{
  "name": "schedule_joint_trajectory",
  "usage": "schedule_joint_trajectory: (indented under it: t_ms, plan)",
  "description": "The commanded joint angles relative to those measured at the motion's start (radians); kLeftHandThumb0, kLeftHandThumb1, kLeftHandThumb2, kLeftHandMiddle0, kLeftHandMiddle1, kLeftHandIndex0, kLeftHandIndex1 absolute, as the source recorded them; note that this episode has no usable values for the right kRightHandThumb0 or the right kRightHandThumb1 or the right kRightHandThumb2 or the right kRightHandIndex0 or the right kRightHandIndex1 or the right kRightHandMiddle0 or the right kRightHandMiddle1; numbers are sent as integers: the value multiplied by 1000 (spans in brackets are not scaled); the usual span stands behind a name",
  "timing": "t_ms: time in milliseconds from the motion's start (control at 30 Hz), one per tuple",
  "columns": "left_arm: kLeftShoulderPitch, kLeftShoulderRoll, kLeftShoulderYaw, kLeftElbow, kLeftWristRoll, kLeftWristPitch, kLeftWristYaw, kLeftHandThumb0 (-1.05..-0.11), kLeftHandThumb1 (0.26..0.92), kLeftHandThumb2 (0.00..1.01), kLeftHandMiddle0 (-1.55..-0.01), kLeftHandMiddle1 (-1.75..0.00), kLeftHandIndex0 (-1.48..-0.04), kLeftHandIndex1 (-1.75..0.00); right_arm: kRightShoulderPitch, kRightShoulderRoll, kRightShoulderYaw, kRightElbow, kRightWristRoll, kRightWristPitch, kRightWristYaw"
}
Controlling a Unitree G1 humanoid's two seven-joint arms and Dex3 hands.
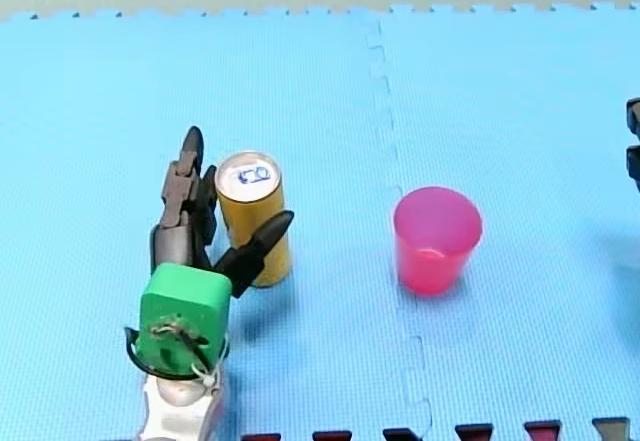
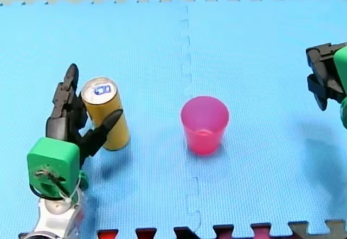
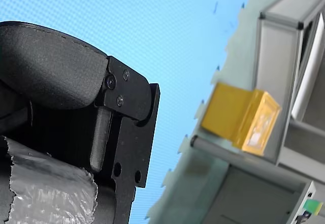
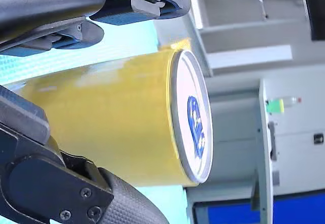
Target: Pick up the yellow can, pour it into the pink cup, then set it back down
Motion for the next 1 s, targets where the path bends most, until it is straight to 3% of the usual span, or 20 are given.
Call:
schedule_joint_trajectory:
  t_ms: [0,233,500,967]
  plan:
    - [-10,-10,17,-6,-30,21,-25,-773,712,10,-360,-5,-290,-14,4,-5,-3,-4,4,-8,1]
    - [-11,-35,64,-19,-121,39,-139,-635,653,0,-306,0,-222,-1,5,-8,-5,-5,7,-9,7]
    - [-13,-41,79,-25,-140,36,-175,-530,625,0,-273,0,-177,0,3,-11,-5,-3,5,-8,6]
    - [4,-26,56,-34,-102,29,-183,-507,624,0,-237,0,-155,0,0,-8,5,-3,-3,-4,-6]
